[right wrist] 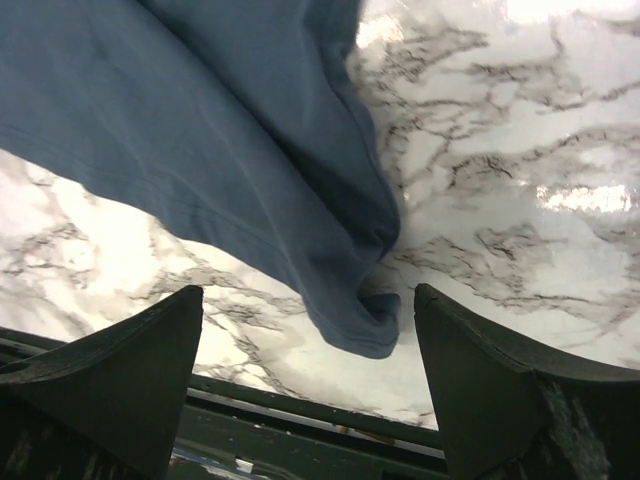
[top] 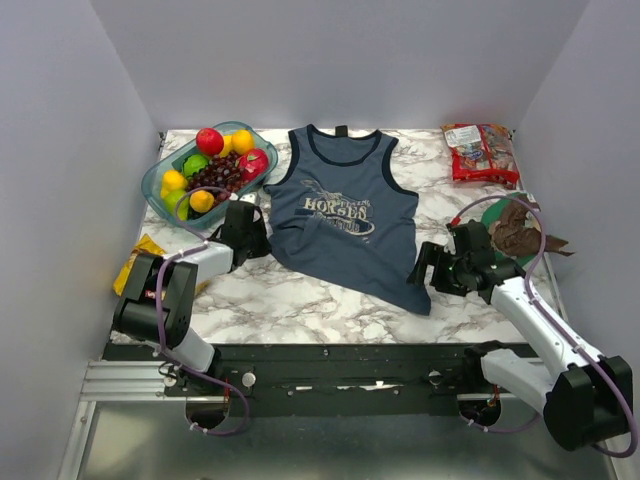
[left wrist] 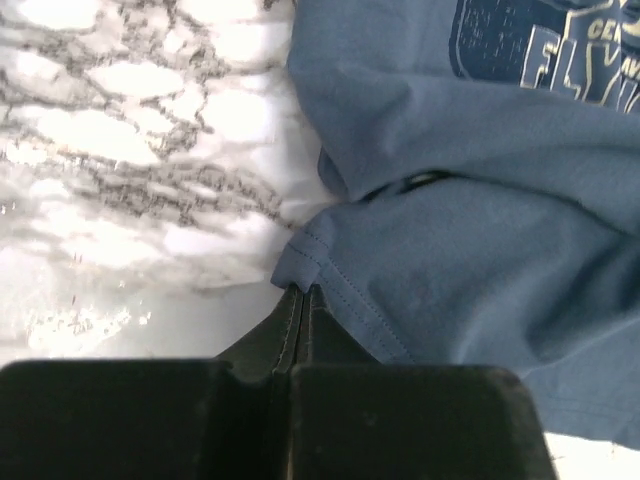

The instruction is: Pin the brooch onto the clothing

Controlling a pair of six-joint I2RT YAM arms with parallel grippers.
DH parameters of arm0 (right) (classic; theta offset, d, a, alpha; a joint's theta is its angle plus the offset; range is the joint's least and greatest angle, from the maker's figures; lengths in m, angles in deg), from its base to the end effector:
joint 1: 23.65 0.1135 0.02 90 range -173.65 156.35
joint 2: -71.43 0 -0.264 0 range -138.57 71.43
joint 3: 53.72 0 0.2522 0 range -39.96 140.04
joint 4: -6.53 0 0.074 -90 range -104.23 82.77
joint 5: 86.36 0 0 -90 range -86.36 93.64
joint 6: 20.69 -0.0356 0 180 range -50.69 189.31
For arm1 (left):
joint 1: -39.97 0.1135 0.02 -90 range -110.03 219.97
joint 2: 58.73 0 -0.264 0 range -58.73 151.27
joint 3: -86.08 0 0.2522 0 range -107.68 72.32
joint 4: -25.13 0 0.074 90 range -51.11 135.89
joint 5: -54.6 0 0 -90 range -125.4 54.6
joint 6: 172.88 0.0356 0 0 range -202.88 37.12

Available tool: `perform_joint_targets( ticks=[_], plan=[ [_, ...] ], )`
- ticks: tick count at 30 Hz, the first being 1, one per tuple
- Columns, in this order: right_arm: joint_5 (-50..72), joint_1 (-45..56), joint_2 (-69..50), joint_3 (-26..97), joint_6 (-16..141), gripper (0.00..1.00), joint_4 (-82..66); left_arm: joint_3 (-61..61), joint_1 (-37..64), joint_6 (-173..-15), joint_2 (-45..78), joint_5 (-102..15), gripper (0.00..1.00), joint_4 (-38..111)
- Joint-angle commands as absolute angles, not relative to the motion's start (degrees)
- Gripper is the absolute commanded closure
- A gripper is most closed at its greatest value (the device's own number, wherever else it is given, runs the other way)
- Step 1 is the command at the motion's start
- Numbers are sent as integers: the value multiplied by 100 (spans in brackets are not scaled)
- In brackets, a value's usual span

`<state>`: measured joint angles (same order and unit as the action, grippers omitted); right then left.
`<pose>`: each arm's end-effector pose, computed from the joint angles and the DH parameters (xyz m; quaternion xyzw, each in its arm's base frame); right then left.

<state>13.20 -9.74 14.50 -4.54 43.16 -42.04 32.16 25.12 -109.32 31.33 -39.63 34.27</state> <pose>0.1795 0.0505 0.2099 0.0777 0.9509 0.1738 0.2439 0.2903 -0.0797 0.1510 -0.0793 0.9209 -0.1660 0.3437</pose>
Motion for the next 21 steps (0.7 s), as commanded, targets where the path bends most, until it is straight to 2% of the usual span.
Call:
perform_joint_targets(
  ticks=[1, 12, 21],
  plan=[
    [935, -924, 1351, -586, 4110, 7, -4230, 3715, 2520, -11179, 2286, -3804, 100, 3310],
    [1172, -642, 1482, -866, 3838, 13, -4116, 4971, 2520, -12093, -79, -3584, 100, 3458],
    [1172, -431, 1501, -1051, 3627, 17, -4011, 5298, 2529, -12279, -1917, -2933, 100, 4460]
  ],
)
